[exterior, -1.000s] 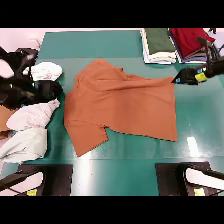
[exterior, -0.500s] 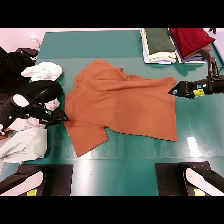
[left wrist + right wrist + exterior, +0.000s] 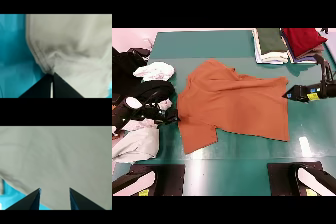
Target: Fold the shirts.
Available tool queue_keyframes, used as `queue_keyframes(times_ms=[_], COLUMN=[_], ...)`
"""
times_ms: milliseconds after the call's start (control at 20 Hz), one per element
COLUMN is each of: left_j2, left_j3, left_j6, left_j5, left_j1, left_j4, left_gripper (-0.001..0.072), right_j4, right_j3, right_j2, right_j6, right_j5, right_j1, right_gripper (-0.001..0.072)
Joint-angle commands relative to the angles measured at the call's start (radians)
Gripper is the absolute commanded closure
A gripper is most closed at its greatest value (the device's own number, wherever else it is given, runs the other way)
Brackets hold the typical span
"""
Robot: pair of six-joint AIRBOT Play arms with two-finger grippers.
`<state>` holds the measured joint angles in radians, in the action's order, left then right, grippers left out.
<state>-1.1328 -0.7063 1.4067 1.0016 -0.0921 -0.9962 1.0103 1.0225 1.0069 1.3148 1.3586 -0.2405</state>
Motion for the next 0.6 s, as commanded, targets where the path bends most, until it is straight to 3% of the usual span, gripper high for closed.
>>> queue_keyframes(times_ms=[0,100,150,200,350,550], left_j2=[0.035,0.075,0.09,0.095,0.096,0.096], left_j3=[-0.083,-0.121,-0.132,-0.138,-0.138,-0.138], left_j6=[-0.021,-0.029,-0.029,-0.029,-0.029,-0.028], left_j5=[0.009,0.009,0.01,0.011,0.009,0.011], left_j1=[-0.001,-0.001,-0.001,-0.001,-0.001,-0.001], left_j4=[0.0,0.0,0.0,0.001,0.003,0.006], left_gripper=[0.0687,0.0687,0.0687,0.0687,0.0687,0.0687], right_j4=[0.112,0.212,0.238,0.24,0.172,0.052], right_j3=[-0.123,-0.246,-0.303,-0.359,-0.481,-0.56], right_j2=[-0.023,-0.053,-0.061,-0.06,-0.018,0.064], right_j6=[0.006,0.008,0.008,0.008,-0.02,-0.026], right_j5=[0.071,0.078,0.084,0.09,0.097,0.026], right_j1=[-0.113,-0.225,-0.285,-0.351,-0.439,-0.319], right_gripper=[0.03,0.0281,0.0182,0.0167,0.0207,0.0209])
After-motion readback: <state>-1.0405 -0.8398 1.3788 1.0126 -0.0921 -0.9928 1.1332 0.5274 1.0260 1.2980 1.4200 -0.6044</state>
